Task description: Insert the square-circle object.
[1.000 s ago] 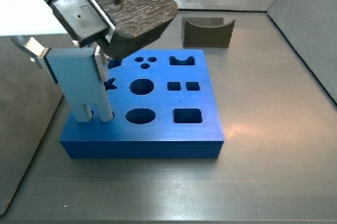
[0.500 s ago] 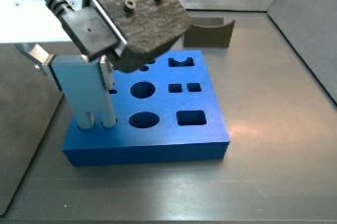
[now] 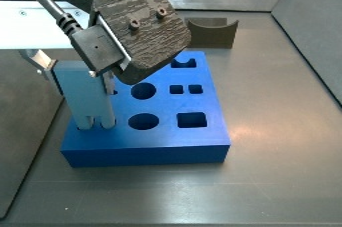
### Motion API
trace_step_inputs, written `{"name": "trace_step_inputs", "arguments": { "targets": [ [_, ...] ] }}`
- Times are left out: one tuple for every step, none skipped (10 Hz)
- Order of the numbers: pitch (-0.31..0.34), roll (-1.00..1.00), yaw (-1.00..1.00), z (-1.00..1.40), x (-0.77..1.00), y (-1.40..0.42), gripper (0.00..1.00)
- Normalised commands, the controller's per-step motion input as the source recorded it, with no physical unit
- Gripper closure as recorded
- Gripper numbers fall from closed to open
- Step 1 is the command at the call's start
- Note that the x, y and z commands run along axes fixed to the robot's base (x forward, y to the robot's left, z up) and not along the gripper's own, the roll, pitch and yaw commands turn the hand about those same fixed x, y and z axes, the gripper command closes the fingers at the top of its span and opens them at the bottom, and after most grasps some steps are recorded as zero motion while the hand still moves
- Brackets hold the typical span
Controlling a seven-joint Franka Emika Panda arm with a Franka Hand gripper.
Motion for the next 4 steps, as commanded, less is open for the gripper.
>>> {"name": "trace_step_inputs", "arguments": {
  "targets": [
    [0.000,0.37,0.03,-0.55,0.07,-0.08,1.00],
    [-0.090,0.04,0.00,-0.15,0.00,0.00,1.00],
    [0.000,-0.01,0.00,0.00,0.00,0.00,1.00],
    [0.000,0.00,0.00,0.00,0.00,0.00,1.00]
  ]
}}
